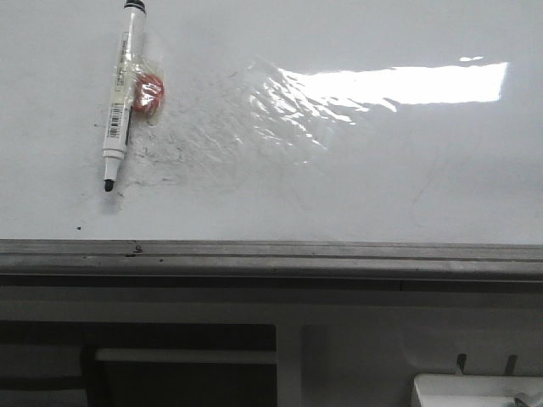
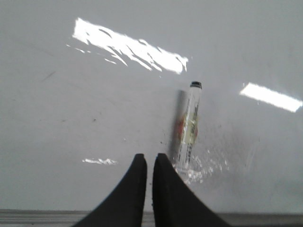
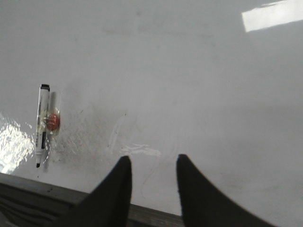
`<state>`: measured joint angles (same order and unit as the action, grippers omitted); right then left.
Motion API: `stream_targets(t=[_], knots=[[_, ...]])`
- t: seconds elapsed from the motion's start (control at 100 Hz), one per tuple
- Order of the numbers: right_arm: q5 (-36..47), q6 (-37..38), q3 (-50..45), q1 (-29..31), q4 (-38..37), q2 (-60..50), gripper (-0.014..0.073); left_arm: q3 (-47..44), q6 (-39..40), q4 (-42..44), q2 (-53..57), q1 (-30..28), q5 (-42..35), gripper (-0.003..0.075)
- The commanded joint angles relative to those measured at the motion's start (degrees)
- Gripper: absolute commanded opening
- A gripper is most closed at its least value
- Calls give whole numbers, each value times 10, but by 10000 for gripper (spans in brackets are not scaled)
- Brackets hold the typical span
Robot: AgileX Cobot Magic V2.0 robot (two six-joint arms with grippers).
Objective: Write number 8 on whiteboard
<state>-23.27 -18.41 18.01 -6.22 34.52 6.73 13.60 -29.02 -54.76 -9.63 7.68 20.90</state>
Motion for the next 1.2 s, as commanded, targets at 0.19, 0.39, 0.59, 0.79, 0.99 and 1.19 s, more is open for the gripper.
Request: stream_targets(t=[0.19,0.39,0.59,0.79,0.99,1.19], knots=[[-73,-13,137,1,-55,140,408,130,-16,49,-224,42,75,330],[-70,-13,147,1,-58,170,408,187,-45,48,-343,111,79,388],[-72,-13,147,1,-58,170,407,202,-45,33,-419,199,7,388],[-73,-13,147,1,-58,170,407,202,-45,14,-476,266,-121,388],[-75,-13,147,1,-58,170,407,202,-45,-7,-521,273,-196,388],[-75,-13,147,1,-58,170,407,203,-45,-7,-557,273,-209,385]])
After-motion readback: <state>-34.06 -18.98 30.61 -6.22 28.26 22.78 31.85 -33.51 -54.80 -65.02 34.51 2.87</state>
